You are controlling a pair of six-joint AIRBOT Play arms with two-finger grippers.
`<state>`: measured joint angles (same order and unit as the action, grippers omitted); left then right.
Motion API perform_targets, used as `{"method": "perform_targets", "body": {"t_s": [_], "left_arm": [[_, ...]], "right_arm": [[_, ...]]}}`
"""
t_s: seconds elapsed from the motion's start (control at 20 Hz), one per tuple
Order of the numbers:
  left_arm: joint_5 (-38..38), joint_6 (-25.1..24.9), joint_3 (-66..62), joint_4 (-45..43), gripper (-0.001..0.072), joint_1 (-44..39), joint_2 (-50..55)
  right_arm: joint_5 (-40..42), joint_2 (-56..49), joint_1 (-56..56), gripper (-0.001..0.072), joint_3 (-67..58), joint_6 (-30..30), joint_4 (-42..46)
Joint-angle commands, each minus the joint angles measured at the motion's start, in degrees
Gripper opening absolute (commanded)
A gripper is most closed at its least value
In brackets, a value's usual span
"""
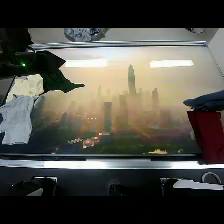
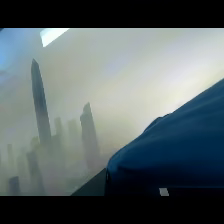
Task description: Fold the shirts.
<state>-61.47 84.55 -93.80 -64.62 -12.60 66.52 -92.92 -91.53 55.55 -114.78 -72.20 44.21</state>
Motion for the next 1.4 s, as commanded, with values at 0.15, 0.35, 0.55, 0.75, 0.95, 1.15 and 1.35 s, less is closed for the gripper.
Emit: {"method": "perform_targets", "body": {"t_s": [0.15, 0.35, 0.55, 0.75, 0.95, 1.15, 1.35], "left_arm": [[-0.02, -0.81, 0.00, 0.00, 0.0038, 0.02, 0.02], [-0.02, -0.79, 0.00, 0.02, 0.0038, 0.02, 0.02], [-0.02, -0.76, 0.00, 0.02, 0.0038, 0.02, 0.02], [0.00, -0.55, -0.02, 0.02, 0.0038, 0.02, 0.02], [0.00, -0.57, -0.02, 0.07, 0.0038, 0.02, 0.02], [0.87, -0.57, -0.02, 0.07, 0.0038, 0.02, 0.02], [1.27, -0.57, -0.02, 0.07, 0.0038, 0.02, 0.02]], "right_arm": [[-13.07, 0.72, 5.42, 0.0039, 0.57, -2.21, 14.16], [-13.11, 4.15, 5.92, 0.0039, 9.51, 0.00, 28.94], [-10.84, 9.16, 6.16, 0.0040, 29.27, 2.03, 42.42], [-2.32, 10.56, 6.16, 0.0040, 40.11, 2.25, 44.52], [0.15, 10.51, 6.16, 0.0080, 43.50, 2.16, 45.03], [-3.82, 10.58, 6.16, 0.0088, 43.50, 1.46, 45.20], [-4.96, 10.58, 6.16, 0.0088, 43.52, 1.46, 48.02]]}}
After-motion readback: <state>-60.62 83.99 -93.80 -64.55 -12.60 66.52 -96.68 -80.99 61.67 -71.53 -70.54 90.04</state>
